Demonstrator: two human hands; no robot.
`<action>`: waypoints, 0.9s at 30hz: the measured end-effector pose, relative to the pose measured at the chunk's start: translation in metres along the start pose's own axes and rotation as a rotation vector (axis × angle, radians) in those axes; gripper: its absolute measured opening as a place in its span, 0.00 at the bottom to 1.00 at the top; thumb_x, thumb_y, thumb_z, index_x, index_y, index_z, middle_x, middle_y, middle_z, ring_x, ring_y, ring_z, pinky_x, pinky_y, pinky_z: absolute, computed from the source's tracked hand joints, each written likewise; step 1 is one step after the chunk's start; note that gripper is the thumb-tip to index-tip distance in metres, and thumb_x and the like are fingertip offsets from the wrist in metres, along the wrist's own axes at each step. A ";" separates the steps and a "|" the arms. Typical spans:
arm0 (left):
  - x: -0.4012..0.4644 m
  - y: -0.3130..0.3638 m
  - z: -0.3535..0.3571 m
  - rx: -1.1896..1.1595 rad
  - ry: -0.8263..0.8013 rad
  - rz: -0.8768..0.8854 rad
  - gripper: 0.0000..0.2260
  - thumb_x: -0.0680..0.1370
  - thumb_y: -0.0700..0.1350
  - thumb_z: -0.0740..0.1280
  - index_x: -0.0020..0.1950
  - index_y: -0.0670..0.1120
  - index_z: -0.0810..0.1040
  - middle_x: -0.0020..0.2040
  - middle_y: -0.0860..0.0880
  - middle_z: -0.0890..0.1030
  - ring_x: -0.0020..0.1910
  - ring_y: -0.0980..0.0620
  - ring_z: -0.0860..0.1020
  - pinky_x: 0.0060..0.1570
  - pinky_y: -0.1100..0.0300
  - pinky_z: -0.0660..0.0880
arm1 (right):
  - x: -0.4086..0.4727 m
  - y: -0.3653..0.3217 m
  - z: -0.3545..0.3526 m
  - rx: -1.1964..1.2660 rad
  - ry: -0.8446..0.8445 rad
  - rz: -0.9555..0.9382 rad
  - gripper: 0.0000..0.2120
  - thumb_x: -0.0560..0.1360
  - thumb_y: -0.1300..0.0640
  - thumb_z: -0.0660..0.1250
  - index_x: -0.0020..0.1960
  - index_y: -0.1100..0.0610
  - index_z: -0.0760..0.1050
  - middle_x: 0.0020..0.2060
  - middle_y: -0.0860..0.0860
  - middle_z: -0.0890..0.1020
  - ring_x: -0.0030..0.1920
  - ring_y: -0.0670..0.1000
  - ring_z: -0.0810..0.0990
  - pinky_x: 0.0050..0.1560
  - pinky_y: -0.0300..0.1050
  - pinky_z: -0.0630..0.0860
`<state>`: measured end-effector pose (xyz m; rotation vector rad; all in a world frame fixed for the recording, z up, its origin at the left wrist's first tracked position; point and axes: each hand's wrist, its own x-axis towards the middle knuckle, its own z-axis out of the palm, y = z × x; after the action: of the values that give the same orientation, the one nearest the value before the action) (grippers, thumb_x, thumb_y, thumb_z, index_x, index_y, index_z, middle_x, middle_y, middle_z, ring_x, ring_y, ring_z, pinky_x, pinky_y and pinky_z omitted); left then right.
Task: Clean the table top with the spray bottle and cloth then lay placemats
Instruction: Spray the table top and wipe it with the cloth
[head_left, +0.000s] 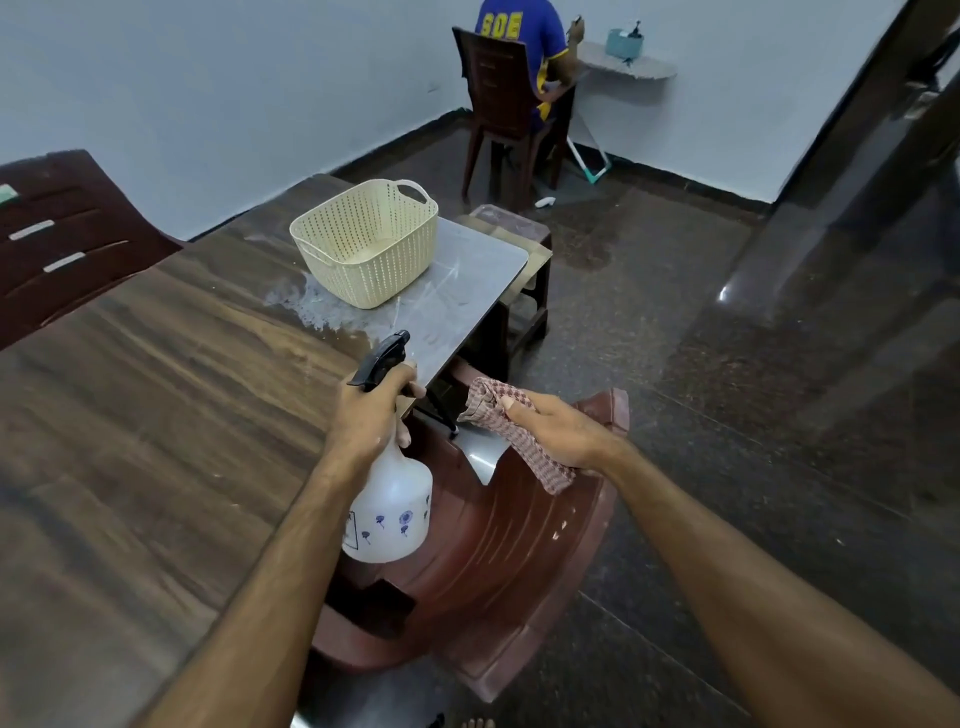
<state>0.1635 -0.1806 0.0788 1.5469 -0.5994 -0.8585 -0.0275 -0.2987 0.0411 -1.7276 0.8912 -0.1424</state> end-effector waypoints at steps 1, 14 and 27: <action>0.002 0.000 0.003 -0.001 0.008 0.000 0.09 0.79 0.46 0.67 0.43 0.41 0.79 0.39 0.47 0.82 0.19 0.48 0.67 0.30 0.57 0.68 | 0.004 0.001 -0.004 -0.009 -0.010 -0.008 0.21 0.84 0.47 0.55 0.75 0.52 0.67 0.69 0.47 0.75 0.69 0.45 0.72 0.74 0.50 0.66; 0.022 0.008 0.111 -0.061 0.355 -0.007 0.12 0.79 0.44 0.68 0.53 0.35 0.78 0.43 0.44 0.82 0.19 0.46 0.68 0.27 0.58 0.70 | 0.073 0.029 -0.134 -0.075 -0.233 -0.140 0.20 0.84 0.46 0.55 0.73 0.50 0.70 0.68 0.46 0.76 0.68 0.47 0.74 0.73 0.51 0.67; 0.075 0.008 0.163 -0.118 0.551 -0.016 0.08 0.79 0.45 0.68 0.47 0.39 0.80 0.43 0.43 0.81 0.30 0.42 0.74 0.26 0.58 0.69 | 0.166 0.027 -0.211 -0.111 -0.370 -0.185 0.18 0.84 0.46 0.55 0.69 0.49 0.73 0.50 0.40 0.81 0.51 0.43 0.79 0.62 0.53 0.74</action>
<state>0.0791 -0.3387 0.0696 1.5900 -0.1336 -0.4348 -0.0323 -0.5684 0.0381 -1.8607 0.4744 0.1053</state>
